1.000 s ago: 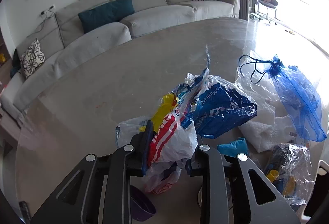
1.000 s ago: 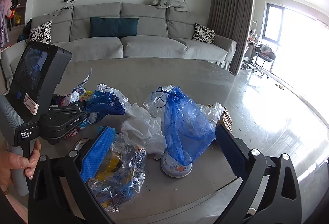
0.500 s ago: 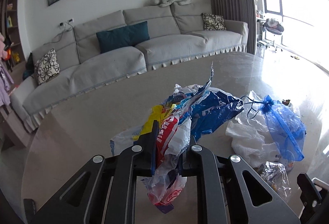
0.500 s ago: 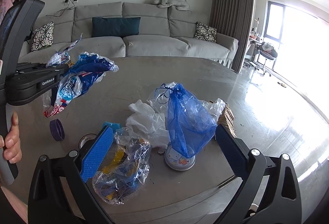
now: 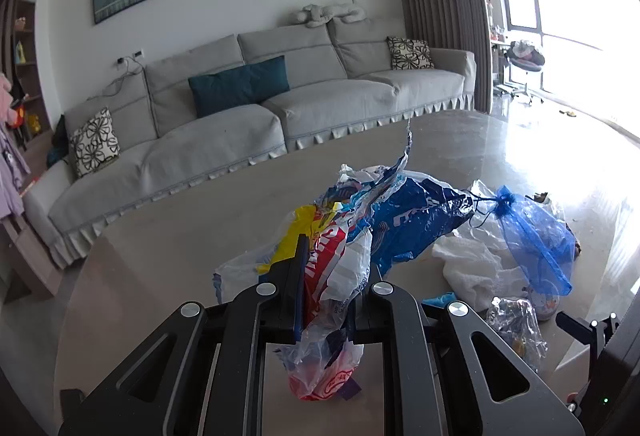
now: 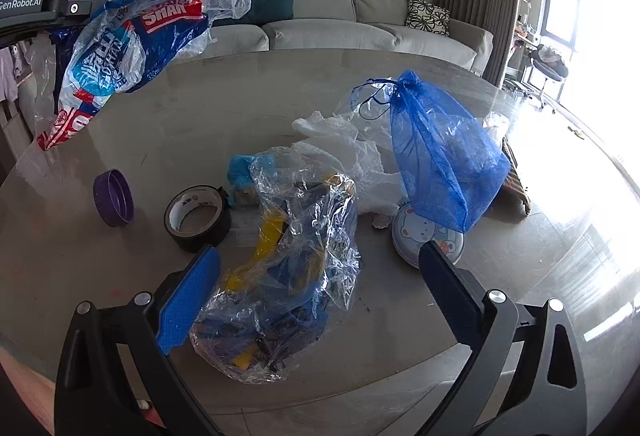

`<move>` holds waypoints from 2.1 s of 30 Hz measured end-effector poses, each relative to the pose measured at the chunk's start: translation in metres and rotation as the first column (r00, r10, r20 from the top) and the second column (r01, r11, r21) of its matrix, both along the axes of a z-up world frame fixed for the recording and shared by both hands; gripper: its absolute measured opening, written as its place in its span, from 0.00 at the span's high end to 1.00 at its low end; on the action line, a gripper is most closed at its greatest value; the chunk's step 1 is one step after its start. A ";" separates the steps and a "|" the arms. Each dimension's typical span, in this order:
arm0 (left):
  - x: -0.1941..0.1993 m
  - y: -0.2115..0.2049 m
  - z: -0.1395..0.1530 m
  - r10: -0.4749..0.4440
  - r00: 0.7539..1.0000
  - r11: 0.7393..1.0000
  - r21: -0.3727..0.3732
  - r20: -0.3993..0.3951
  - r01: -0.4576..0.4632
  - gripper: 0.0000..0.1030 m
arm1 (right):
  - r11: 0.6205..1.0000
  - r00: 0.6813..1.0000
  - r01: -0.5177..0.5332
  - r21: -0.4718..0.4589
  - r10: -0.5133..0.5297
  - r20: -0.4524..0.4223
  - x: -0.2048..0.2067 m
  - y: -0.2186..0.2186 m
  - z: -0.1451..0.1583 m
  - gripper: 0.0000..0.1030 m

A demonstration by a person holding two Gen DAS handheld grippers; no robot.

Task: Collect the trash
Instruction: 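Grasp the red-white-blue printed plastic bag with the left gripper while the right gripper grasps the clear plastic bag, then carry both held bags over the white trash bin with both grippers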

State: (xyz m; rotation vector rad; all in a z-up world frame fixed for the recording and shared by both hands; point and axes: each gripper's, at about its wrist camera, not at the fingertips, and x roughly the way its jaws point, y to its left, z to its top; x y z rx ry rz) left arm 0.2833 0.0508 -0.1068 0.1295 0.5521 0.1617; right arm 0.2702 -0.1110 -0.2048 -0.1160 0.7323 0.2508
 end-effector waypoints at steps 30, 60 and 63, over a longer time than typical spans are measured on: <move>-0.037 -0.002 0.024 0.020 0.997 1.000 0.002 0.079 -0.020 0.84 | 0.995 0.977 0.014 0.097 -0.034 0.209 -0.071 -0.022 0.113 0.83; -0.120 -0.240 -0.020 -0.557 0.828 0.829 -0.098 -0.064 0.550 0.84 | 0.833 0.809 0.552 0.024 -0.543 0.225 -0.201 -0.221 0.096 0.82; -0.129 -0.264 -0.030 -0.606 0.791 0.795 -0.100 -0.091 0.598 0.84 | 0.807 0.786 0.590 0.024 -0.580 0.214 -0.210 -0.232 0.087 0.82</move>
